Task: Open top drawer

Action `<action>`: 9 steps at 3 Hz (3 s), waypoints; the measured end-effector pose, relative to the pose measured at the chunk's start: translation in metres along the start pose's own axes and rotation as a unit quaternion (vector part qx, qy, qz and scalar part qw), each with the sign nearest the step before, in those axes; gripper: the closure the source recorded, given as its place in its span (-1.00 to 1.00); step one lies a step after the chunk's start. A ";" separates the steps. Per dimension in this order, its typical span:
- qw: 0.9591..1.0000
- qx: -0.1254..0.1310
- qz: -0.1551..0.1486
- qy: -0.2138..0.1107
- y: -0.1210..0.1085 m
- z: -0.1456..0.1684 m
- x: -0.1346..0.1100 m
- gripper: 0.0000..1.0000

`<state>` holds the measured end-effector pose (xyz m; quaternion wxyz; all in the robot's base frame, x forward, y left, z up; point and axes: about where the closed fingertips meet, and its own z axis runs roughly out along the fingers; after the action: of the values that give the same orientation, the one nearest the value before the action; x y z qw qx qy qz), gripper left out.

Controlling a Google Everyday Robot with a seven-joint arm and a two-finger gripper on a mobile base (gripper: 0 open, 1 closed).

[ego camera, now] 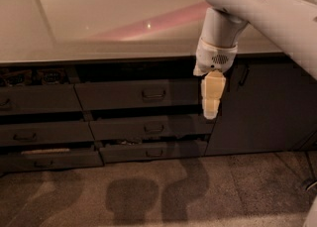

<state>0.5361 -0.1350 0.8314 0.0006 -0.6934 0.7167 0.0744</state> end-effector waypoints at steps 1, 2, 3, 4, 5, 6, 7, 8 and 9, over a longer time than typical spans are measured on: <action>1.000 0.000 0.000 0.000 0.000 0.000 0.000 -1.00; 1.000 0.029 0.005 -0.002 -0.003 0.001 -0.003 -1.00; 0.993 0.114 0.018 0.011 0.020 -0.016 0.004 -1.00; 0.982 0.189 -0.001 0.020 0.054 0.010 0.003 -1.00; 0.982 0.189 -0.001 0.019 0.054 0.010 0.003 -1.00; 0.982 0.188 -0.006 0.012 0.055 0.009 0.002 -1.00; 0.982 0.185 -0.032 -0.030 0.055 0.008 0.000 -1.00; 0.974 0.188 -0.058 -0.112 0.058 0.003 -0.001 -1.00; 0.970 0.186 -0.088 -0.128 0.064 0.002 -0.009 -1.00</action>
Offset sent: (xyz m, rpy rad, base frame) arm -0.0052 0.0032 0.0036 -0.0206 -0.1125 -0.0378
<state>0.4729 -0.1245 0.8374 0.2280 -0.7260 0.6482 0.0275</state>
